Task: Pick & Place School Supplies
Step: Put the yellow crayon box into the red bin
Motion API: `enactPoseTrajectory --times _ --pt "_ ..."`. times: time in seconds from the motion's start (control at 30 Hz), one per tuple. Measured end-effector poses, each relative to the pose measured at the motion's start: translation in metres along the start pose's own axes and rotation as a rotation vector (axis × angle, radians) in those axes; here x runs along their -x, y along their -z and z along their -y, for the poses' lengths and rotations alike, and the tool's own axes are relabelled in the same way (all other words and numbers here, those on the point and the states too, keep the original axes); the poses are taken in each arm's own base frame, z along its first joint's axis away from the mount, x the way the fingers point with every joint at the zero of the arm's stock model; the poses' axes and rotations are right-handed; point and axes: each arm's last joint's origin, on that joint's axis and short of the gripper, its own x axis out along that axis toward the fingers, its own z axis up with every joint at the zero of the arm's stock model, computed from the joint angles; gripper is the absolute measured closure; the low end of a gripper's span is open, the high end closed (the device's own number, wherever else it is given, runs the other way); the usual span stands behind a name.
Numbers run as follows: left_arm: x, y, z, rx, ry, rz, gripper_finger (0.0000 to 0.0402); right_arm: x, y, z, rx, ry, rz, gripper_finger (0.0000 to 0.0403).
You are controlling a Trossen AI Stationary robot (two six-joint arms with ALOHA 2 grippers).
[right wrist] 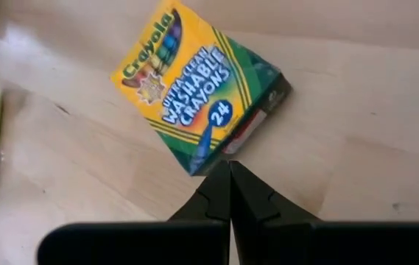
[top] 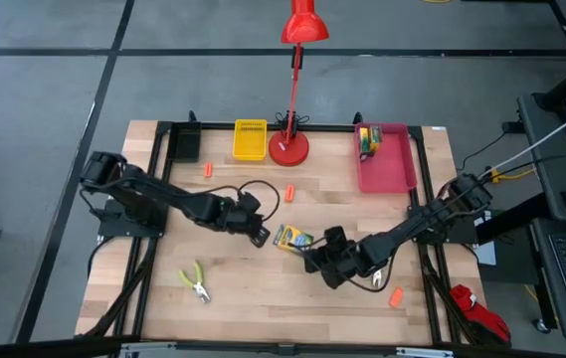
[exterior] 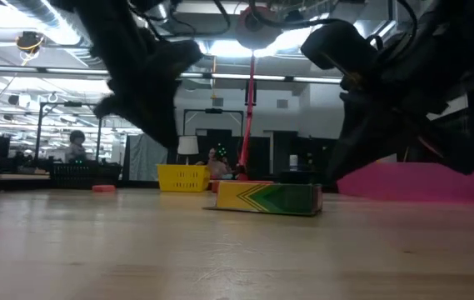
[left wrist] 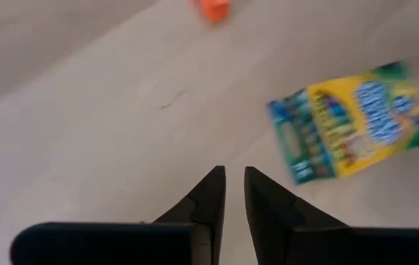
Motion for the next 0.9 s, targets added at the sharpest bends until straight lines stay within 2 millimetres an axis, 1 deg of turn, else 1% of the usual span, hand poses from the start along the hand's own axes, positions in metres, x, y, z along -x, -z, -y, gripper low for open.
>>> enactPoseTrajectory --times 0.03,0.17,0.3,0.43,0.8,0.9 --pt "-0.005 -0.001 -0.001 0.017 0.036 -0.006 0.0353 0.001 -0.001 -0.001 0.003 -0.009 0.007 0.0403" --pt "-0.026 0.004 -0.014 0.091 0.170 -0.027 0.0358 0.007 -0.005 -0.005 0.012 -0.038 0.044 0.0403" --pt "-0.036 0.008 -0.023 0.141 0.286 -0.036 0.0363 0.007 -0.006 -0.006 0.025 -0.044 0.038 0.0403" --pt "-0.036 0.005 -0.022 0.141 0.338 -0.025 0.0366 0.004 -0.010 -0.008 0.046 -0.051 0.024 0.0403" --pt "-0.037 0.004 -0.024 0.143 0.324 -0.013 0.0366 -0.009 -0.018 -0.008 0.077 -0.030 -0.014 0.0403" --pt "-0.037 0.004 -0.024 0.143 0.321 -0.010 0.0366 -0.014 -0.019 -0.004 0.070 -0.032 -0.025 0.0403"
